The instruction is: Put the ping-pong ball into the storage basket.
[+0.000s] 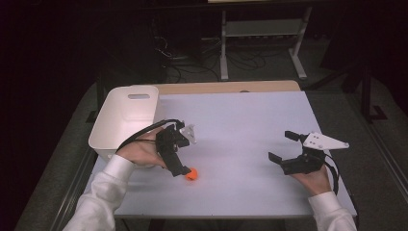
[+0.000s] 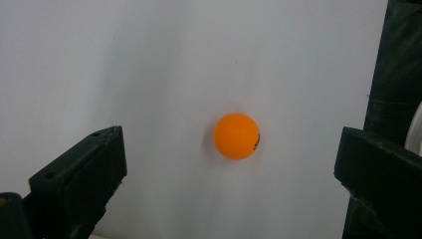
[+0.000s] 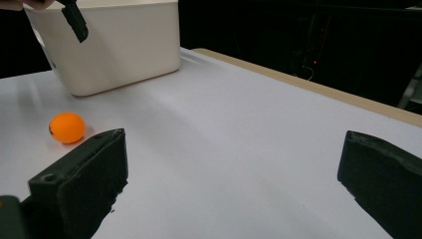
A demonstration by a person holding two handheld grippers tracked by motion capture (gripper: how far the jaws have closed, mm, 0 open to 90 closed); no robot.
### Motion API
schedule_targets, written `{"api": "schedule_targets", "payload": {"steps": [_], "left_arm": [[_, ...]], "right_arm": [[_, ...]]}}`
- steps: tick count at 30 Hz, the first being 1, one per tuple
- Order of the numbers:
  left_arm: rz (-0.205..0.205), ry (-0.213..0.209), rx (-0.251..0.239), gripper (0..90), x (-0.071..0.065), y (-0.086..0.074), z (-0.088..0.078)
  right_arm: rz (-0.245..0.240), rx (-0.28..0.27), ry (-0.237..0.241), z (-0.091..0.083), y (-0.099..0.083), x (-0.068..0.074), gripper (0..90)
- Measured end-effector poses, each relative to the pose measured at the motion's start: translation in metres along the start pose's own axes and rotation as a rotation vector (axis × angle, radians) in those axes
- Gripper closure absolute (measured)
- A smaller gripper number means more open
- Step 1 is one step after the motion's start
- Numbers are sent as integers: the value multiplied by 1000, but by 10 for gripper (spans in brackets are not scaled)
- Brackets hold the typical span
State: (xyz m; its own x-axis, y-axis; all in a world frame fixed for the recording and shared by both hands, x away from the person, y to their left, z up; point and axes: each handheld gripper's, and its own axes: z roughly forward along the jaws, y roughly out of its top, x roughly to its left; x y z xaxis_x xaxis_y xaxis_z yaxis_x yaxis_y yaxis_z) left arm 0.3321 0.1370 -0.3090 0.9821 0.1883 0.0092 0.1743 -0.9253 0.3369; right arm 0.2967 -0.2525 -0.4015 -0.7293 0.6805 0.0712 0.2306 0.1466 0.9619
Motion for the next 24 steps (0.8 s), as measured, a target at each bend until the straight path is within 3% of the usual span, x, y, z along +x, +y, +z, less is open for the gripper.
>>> {"api": "schedule_targets", "payload": {"steps": [24], "left_arm": [[48,-15,95,0,-6,6,21]], "right_arm": [[-1,9,7,1,0,0,0]]}}
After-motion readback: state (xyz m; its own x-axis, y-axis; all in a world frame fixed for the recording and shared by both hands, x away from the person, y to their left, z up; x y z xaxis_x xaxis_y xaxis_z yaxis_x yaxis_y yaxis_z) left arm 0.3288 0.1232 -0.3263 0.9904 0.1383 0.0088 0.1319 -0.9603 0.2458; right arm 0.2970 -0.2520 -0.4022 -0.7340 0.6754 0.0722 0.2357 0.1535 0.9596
